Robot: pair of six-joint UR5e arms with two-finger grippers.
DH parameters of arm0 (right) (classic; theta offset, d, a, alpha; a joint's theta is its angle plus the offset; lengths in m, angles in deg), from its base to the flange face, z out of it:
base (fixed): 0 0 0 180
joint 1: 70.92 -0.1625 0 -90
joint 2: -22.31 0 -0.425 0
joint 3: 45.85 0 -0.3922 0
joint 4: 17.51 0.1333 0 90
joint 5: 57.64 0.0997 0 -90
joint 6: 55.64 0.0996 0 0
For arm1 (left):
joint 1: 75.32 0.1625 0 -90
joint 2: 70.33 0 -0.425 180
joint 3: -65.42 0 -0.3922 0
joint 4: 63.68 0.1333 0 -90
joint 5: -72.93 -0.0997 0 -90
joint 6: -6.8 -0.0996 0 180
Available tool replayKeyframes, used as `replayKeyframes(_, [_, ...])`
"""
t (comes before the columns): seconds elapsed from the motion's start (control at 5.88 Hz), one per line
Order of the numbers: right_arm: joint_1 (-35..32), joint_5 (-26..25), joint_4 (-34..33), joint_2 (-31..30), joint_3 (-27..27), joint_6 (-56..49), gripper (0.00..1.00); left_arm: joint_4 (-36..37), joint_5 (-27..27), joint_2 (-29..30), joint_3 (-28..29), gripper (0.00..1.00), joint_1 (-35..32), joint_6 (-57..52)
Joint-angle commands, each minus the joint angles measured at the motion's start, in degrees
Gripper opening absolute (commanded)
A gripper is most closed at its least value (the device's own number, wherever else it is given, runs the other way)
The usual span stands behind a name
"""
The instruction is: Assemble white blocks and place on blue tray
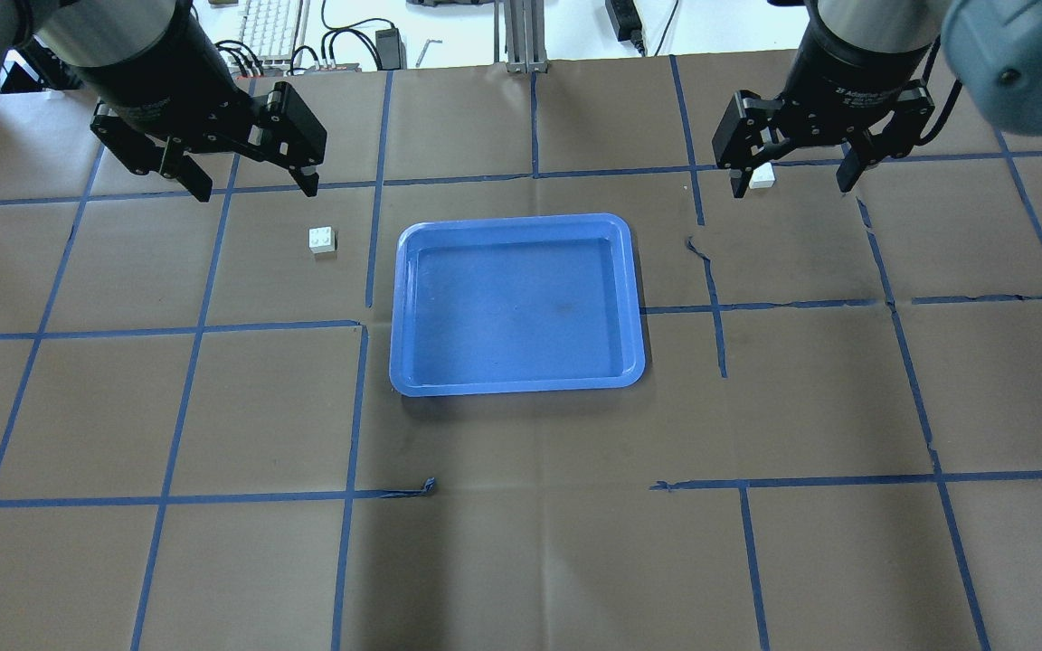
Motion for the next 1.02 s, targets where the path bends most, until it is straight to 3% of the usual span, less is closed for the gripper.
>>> replayKeyframes(0.0, [0.09,0.00,0.00,0.03,0.00,-0.09,1.00,-0.37,-0.03,-0.17,0.00,1.00,0.08,-0.05])
replayKeyframes(0.51, [0.17,0.09,0.00,0.56,-0.70,-0.79,1.00,-0.98,-0.90,-0.79,0.00,1.00,0.08,-0.05])
replayKeyframes(0.85, [0.17,0.18,-1.40,0.74,-0.79,-11.17,1.00,-0.55,-2.56,-0.53,-0.17,1.00,0.25,-0.84])
